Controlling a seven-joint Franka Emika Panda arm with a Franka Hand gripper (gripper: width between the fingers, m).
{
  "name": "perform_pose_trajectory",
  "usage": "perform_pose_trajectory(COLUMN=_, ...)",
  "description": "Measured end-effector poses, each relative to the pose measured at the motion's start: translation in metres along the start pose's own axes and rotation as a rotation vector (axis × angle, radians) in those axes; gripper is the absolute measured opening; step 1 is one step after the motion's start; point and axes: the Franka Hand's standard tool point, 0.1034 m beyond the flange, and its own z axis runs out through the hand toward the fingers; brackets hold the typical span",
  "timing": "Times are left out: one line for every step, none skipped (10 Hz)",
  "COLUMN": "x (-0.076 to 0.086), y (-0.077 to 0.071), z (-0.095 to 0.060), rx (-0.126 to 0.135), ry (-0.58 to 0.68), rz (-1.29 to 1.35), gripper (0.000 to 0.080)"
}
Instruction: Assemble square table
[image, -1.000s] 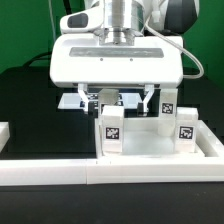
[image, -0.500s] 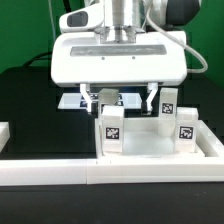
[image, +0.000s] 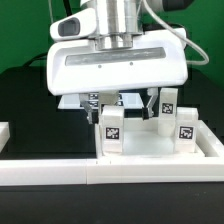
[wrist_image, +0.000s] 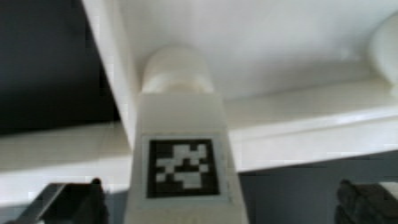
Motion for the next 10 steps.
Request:
perform_pose_trajectory(x=-0.002, y=0.000, z=0.001, rx=0.013, ry=-0.080, rz=0.003, gripper=0.0648)
perform_pose_trajectory(x=-0.002, y=0.004, z=0.001, rx=0.023, ry=-0.141, rz=0.008, gripper=0.0648)
perform_pose_trajectory(x=0.003, y=0.010, z=0.000, rx=0.020, ry=-0.140, rz=0.010, gripper=0.0648)
perform_pose_trajectory(x=0.005, y=0.013, z=0.000, rx=0.013, ry=-0.120, rz=0.026, gripper=0.0648)
perform_pose_trajectory(x=0.004, y=0.011, z=0.001, rx=0.013, ry=-0.123, rz=0.046, gripper=0.0526)
perform_pose_trajectory(x=0.004, y=0.011, z=0.001, rx=0.013, ry=-0.123, rz=0.043, gripper=0.0390)
perform_pose_trajectory(x=0.004, y=0.011, z=0.001, rx=0.013, ry=-0.124, rz=0.061, gripper=0.0390)
perform_pose_trajectory(x=0.003, y=0.011, z=0.002, rx=0.009, ry=-0.125, rz=0.157, gripper=0.0291)
perform_pose_trajectory(x=0.003, y=0.010, z=0.002, rx=0.005, ry=-0.126, rz=0.223, gripper=0.0291)
perform_pose_trajectory(x=0.003, y=0.010, z=0.002, rx=-0.001, ry=-0.126, rz=0.304, gripper=0.0291)
